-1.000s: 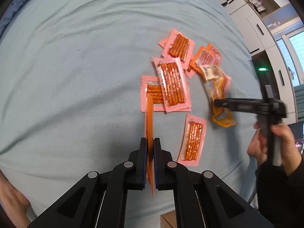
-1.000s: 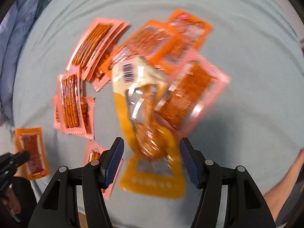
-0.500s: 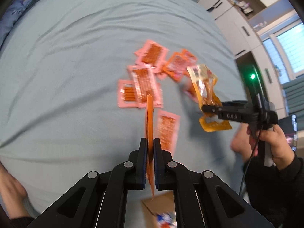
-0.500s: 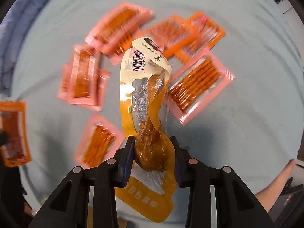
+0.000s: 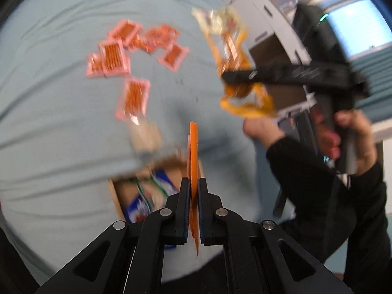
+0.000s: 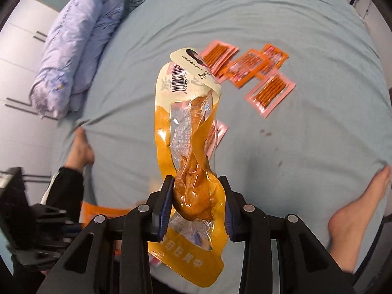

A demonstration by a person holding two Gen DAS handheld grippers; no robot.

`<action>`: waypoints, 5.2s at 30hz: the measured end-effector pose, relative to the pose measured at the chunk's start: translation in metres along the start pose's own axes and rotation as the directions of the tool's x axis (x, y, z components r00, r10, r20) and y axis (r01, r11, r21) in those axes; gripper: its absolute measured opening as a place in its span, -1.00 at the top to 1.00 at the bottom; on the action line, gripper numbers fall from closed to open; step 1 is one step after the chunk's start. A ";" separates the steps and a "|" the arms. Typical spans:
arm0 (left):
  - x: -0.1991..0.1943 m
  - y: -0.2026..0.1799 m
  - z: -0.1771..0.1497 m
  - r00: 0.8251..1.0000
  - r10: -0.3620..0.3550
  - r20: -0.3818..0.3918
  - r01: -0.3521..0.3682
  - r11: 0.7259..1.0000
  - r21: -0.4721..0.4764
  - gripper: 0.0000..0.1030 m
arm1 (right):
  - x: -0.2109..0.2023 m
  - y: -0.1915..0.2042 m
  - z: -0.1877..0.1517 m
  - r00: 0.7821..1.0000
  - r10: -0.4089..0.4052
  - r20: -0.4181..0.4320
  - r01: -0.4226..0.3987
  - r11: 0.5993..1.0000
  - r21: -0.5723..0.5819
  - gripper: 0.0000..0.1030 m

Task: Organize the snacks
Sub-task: 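Carry both packets over the cardboard box and open both grippers to drop them, then raise both tools and move them back over the remaining packets, then lower the left gripper onto a pink spicy stick packet and grasp it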

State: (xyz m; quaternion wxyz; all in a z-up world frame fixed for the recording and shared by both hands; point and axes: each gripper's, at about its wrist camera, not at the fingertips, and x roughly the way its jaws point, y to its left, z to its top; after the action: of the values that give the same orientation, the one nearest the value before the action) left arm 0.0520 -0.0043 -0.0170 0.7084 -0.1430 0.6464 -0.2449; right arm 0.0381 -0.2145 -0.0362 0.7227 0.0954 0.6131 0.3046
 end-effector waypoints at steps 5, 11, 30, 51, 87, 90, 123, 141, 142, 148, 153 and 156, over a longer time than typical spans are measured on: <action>0.040 0.010 -0.014 0.990 0.098 -0.101 -0.100 0.995 -0.022 0.90 | -0.012 0.006 -0.027 0.998 0.044 -0.047 -0.046 0.998 -0.042 0.34; 0.039 0.030 -0.008 0.976 0.204 -0.081 -0.210 0.975 -0.076 -0.44 | -0.023 0.005 -0.038 0.991 0.055 -0.121 -0.064 0.995 -0.079 0.34; 0.014 0.026 0.011 0.885 0.458 0.082 -0.462 0.886 0.034 -0.49 | 0.099 0.020 -0.044 0.837 0.027 -0.546 -0.075 0.995 -0.065 -0.03; -0.019 0.049 0.033 0.873 0.464 0.149 -0.462 0.885 -0.050 -0.49 | -0.007 -0.017 0.008 0.916 -0.401 0.013 0.400 0.911 -0.096 -0.37; 0.010 0.102 0.106 0.841 0.524 0.135 -0.517 0.851 -0.086 -0.49 | 0.000 -0.046 0.054 0.875 -0.479 0.066 0.476 0.878 0.059 -0.37; 0.022 0.106 0.115 0.845 0.519 0.125 -0.516 0.854 -0.058 -0.49 | 0.013 -0.045 0.054 0.874 -0.484 0.039 0.483 0.875 0.027 -0.37; 0.224 0.094 0.168 0.839 0.521 -0.160 -0.493 0.851 0.182 -1.00 | 0.048 -0.081 0.066 0.954 -0.275 -0.120 0.290 0.946 0.141 -0.37; 0.192 0.099 0.173 0.911 0.367 -0.191 -0.353 0.930 0.102 0.81 | 0.044 -0.094 0.065 0.951 -0.289 -0.110 0.305 0.935 0.179 -0.37; 0.189 0.100 0.173 0.913 0.364 -0.185 -0.351 0.931 0.099 0.82 | 0.044 -0.094 0.065 0.950 -0.291 -0.110 0.307 0.934 0.181 -0.37; 0.156 0.112 0.171 0.932 0.332 -0.146 -0.327 0.943 0.061 0.94 | 0.042 -0.096 0.065 0.950 -0.293 -0.106 0.309 0.931 0.195 -0.37; 0.124 0.108 0.171 0.953 0.285 -0.104 -0.282 0.958 0.040 1.00 | 0.044 -0.095 0.066 0.947 -0.302 -0.108 0.318 0.928 0.194 -0.37; 0.103 0.112 0.171 0.964 0.258 -0.066 -0.257 0.966 0.027 1.00 | 0.045 -0.095 0.068 0.947 -0.304 -0.106 0.319 0.928 0.190 -0.37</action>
State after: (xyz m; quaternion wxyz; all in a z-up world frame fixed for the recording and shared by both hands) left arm 0.2431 0.0153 -0.1416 0.7127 -0.0427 0.6813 -0.1613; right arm 0.1355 -0.2489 -0.1060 0.7249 0.0593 0.6749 0.1245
